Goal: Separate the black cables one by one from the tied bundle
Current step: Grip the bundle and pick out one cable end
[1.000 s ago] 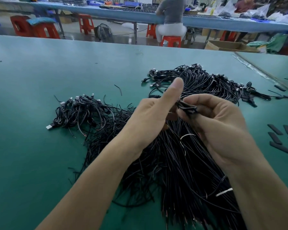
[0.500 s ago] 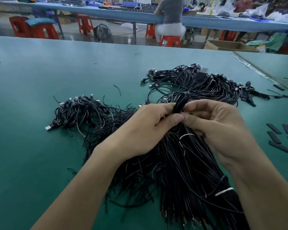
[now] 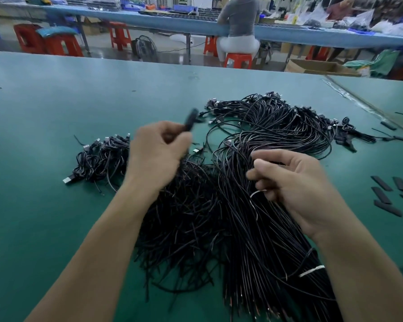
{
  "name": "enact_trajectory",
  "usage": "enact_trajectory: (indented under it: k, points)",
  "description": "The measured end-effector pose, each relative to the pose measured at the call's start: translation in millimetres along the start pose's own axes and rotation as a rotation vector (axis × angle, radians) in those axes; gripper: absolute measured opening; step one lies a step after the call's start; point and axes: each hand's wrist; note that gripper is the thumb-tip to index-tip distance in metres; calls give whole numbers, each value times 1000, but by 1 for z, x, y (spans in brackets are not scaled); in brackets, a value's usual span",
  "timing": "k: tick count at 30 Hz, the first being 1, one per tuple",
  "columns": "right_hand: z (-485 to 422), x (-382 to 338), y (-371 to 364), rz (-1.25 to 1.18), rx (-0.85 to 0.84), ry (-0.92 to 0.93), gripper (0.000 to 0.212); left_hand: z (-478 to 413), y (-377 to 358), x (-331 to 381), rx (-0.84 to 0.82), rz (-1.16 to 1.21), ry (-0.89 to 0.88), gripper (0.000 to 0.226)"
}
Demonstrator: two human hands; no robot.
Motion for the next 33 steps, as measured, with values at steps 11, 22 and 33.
enact_trajectory:
  k: [11, 22, 33]
  points:
    - [17, 30, -33, 1083, 29, 199, 26, -34, 33, -66, 563, 57, 343, 40]
    - [6, 17, -20, 711, 84, 269, 17, -7, 6, -22, 276, -521, -104, 33]
    - [43, -39, -24, 204, -859, 350, 11, 17, -31, -21, -265, -350, -353, 41]
Point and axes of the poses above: each hand's wrist, its own z-axis away from the middle knuckle, its own y-axis out of the back of the hand, x = y × z, and after that the axes turned 5 degrees about y, right-handed
